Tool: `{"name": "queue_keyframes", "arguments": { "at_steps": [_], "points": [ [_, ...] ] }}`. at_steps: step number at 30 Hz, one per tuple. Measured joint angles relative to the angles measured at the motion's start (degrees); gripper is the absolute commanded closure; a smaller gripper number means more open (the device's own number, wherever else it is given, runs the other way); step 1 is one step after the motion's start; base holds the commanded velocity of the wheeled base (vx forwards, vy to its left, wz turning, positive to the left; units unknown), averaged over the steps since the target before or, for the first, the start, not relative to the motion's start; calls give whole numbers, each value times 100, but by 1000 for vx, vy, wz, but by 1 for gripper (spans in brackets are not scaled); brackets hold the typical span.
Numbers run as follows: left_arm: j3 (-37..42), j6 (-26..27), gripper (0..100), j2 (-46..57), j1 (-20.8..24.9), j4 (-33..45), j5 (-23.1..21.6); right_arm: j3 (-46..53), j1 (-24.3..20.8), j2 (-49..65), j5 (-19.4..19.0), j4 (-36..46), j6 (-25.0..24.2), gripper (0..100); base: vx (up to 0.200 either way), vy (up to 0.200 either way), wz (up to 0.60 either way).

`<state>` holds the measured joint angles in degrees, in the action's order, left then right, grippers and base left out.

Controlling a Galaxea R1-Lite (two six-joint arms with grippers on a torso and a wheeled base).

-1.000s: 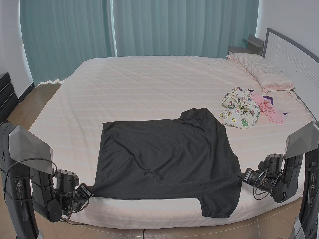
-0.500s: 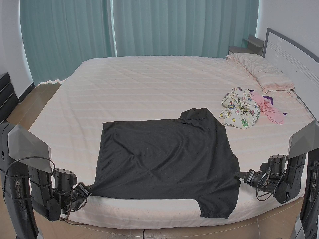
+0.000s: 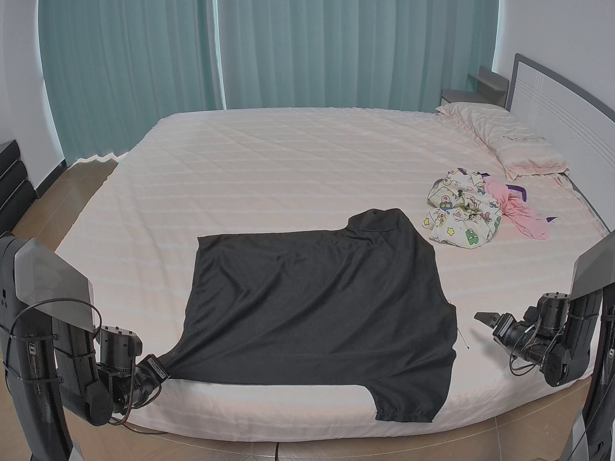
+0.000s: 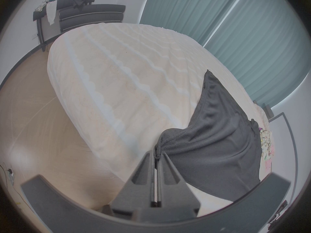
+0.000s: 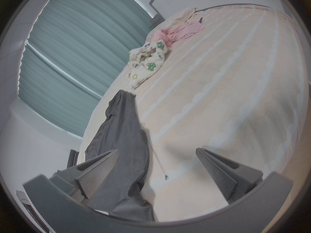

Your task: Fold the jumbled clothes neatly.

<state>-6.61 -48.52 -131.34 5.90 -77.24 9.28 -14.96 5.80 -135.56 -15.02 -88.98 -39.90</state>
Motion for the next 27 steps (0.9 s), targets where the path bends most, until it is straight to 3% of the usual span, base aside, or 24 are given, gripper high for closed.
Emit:
{"name": "queue_keyframes", "arguments": {
  "at_steps": [8, 19, 20, 27],
  "points": [
    [61, 178, 100, -38, -105, 0, -6, -196, -66, -20, 7, 24, -52, 0, 0, 0, 0],
    [77, 126, 100, -16, -67, 0, -72, -319, -1123, -243, 93, 205, -24, 0, 0, 0, 0],
    [77, 123, 100, -13, -61, 0, -69, -358, -1175, -278, 101, 227, -13, 100, 0, 0, 0],
    [83, -15, 100, -9, 55, 2, -74, -706, -1297, -451, 187, 788, 90, 100, 0, 0, 0]
  ]
}}
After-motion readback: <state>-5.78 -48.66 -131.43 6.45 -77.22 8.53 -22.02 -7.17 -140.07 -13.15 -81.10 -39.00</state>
